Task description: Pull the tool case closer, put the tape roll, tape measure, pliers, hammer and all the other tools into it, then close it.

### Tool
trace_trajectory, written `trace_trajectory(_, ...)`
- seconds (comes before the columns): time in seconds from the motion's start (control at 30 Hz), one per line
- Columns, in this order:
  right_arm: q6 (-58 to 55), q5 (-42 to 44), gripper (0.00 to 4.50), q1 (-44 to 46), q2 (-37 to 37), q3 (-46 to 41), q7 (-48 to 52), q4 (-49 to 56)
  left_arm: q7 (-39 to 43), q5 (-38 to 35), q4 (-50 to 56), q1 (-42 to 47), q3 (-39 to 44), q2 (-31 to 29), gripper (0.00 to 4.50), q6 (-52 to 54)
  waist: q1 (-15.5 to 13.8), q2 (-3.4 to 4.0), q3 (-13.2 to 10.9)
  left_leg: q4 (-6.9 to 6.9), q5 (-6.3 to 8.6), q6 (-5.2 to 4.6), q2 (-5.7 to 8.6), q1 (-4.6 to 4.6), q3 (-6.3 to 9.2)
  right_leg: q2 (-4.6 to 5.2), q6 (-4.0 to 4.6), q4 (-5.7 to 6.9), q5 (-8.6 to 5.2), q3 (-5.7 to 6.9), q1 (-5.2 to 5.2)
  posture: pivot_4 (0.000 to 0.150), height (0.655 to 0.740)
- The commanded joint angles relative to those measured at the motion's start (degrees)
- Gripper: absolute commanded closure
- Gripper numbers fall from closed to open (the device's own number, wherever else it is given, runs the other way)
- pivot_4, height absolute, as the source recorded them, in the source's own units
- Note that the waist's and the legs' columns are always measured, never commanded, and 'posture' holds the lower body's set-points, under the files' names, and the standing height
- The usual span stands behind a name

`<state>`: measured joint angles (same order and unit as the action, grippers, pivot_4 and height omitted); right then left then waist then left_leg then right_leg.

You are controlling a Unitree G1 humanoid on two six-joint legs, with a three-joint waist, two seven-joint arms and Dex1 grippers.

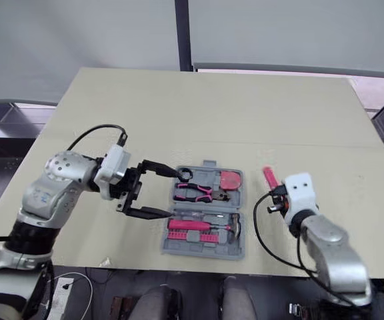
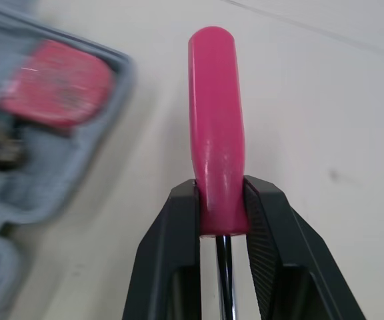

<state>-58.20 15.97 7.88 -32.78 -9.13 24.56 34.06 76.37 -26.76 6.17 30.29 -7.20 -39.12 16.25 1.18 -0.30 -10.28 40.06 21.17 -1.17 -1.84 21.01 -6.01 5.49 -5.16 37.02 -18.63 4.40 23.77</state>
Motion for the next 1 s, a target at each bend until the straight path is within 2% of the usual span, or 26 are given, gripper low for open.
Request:
trace_trajectory(0.03,-10.9,11.2,4.11,6.4,-7.8,1.4,10.6,6.2,2.9,1.6,-0.3,-2.9,0.5,-3.0,0.00,-2.7,0.2,-0.01,0.0,0.00,0.00,0.00,-0.01,0.00,0.03,0.05,0.01,0.00,0.00,0.01,0.00,0.150,0.7400)
trace_trajectory(0.13,-19.7,18.2,4.11,14.8,-15.7,8.4,17.1,7.4,5.0,6.4,-2.2,-6.8,-1.1,-5.5,0.00,-9.5,0.3,-0.01,0.0,0.00,0.02,-0.04,0.02,0.04,0.13,0.17,0.02,-0.04,-0.01,0.07,-0.01,0.150,0.7400)
trace_trajectory(0.2,-24.8,22.5,4.11,21.2,-17.6,14.2,20.3,7.6,5.6,8.3,-3.1,-9.0,-1.8,-6.3,0.00,-12.5,0.4,-0.01,0.0,0.00,0.04,-0.08,0.02,0.05,0.14,0.25,0.03,-0.07,-0.01,0.09,-0.02,0.150,0.7400)
trace_trajectory(0.37,-31.8,24.6,4.11,34.3,-9.9,27.4,18.4,3.5,5.7,12.1,-4.7,-13.5,-3.1,-6.8,0.00,-19.3,0.4,-0.01,0.0,0.03,0.05,-0.10,0.04,0.10,0.16,0.43,0.03,-0.06,-0.01,0.14,0.01,0.150,0.7400)
trace_trajectory(0.5,-30.3,22.2,4.11,35.9,-4.6,35.2,16.1,-1.4,4.3,12.9,-3.2,-15.3,-3.8,-6.1,0.00,-19.2,0.2,-0.02,0.0,0.03,0.06,-0.12,0.14,0.20,0.23,0.58,0.03,-0.04,-0.01,0.31,0.04,0.150,0.7400)
trace_trajectory(0.67,-26.1,19.9,4.11,37.5,-3.8,44.0,16.6,-2.9,2.9,13.8,-3.0,-15.8,-4.0,-6.3,0.00,-19.0,0.4,-0.02,0.0,0.08,0.03,-0.28,0.36,0.29,0.25,0.91,-0.01,-0.02,0.01,0.66,0.03,0.150,0.7400)
trace_trajectory(1.0,-22.2,16.0,4.11,37.6,-3.2,49.7,16.4,-4.4,2.0,14.3,-1.6,-16.1,-3.3,-7.5,0.00,-18.8,0.4,-0.02,0.0,0.09,0.02,-0.27,0.31,0.28,0.31,0.95,-0.01,-0.01,0.01,1.50,-0.01,0.150,0.7400)
